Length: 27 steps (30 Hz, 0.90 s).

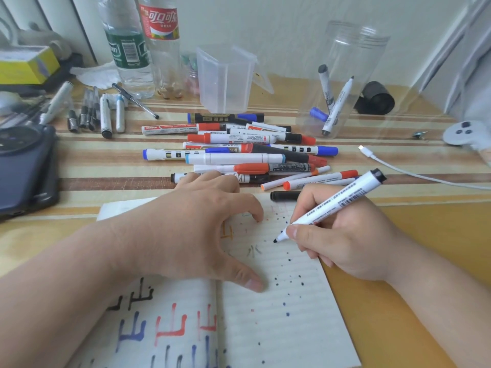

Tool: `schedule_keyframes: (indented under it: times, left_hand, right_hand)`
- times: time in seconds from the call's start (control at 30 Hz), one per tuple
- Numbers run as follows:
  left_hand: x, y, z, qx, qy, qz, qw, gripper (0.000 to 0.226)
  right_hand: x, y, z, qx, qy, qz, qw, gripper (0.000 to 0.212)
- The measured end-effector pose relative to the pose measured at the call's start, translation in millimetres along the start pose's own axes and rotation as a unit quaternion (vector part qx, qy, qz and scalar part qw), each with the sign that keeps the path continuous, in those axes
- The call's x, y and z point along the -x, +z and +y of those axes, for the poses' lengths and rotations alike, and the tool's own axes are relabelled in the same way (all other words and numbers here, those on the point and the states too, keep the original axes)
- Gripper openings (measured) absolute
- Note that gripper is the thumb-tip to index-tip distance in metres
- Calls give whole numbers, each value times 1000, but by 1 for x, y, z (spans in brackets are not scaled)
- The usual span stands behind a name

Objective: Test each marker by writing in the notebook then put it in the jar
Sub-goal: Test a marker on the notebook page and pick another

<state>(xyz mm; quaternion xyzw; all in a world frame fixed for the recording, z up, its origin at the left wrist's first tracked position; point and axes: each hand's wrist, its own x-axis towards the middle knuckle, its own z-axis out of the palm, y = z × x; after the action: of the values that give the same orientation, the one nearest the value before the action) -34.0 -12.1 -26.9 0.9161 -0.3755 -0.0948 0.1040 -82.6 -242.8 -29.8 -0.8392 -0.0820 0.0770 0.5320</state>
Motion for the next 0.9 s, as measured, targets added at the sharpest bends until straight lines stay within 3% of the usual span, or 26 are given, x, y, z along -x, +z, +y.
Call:
schedule_keyframes:
  times: [0.3,0.5,0.9]
  left_hand:
    - [0,-1,0,0,-6,-9,1000,88]
    - [0,-1,1,2,-3,-2,1000,87]
    - [0,0,1,-2,-6,0,1000,88]
  right_hand:
    - [1,-1,-2,21,-24,-33,999,11]
    - [0,-1,2,-36,-19,-29,999,13]
    - [0,-1,3,11,-34,-34,999,11]
